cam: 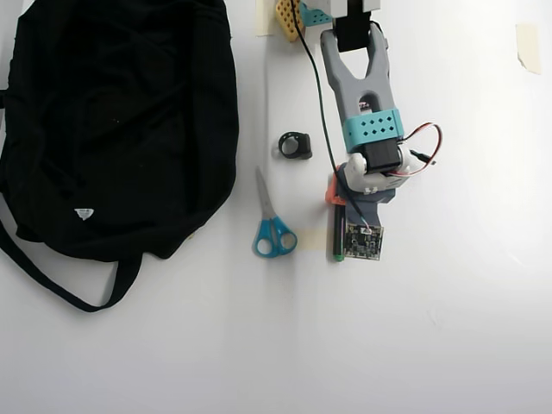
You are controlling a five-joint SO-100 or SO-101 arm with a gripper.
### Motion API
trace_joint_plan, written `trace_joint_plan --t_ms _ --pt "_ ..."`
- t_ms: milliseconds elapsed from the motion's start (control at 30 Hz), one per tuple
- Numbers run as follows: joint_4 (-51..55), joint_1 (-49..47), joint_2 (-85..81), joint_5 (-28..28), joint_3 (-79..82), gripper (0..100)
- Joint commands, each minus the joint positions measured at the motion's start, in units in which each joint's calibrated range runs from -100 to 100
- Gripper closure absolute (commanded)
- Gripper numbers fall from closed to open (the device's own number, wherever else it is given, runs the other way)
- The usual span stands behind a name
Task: Put the green marker into the black bag
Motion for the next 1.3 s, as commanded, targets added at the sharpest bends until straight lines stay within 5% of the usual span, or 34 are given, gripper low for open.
trace_joint_plan --t_ms 0,600,767,1267 --pt "0.5 -0.4 -0.3 -0.2 -1.3 81" --pt "0.5 0.1 -0.4 -0.1 -1.8 89" --pt "0.5 0.2 -0.4 -0.1 -1.9 98" --pt "-0.1 0.2 -1.2 -0.2 -2.0 98"
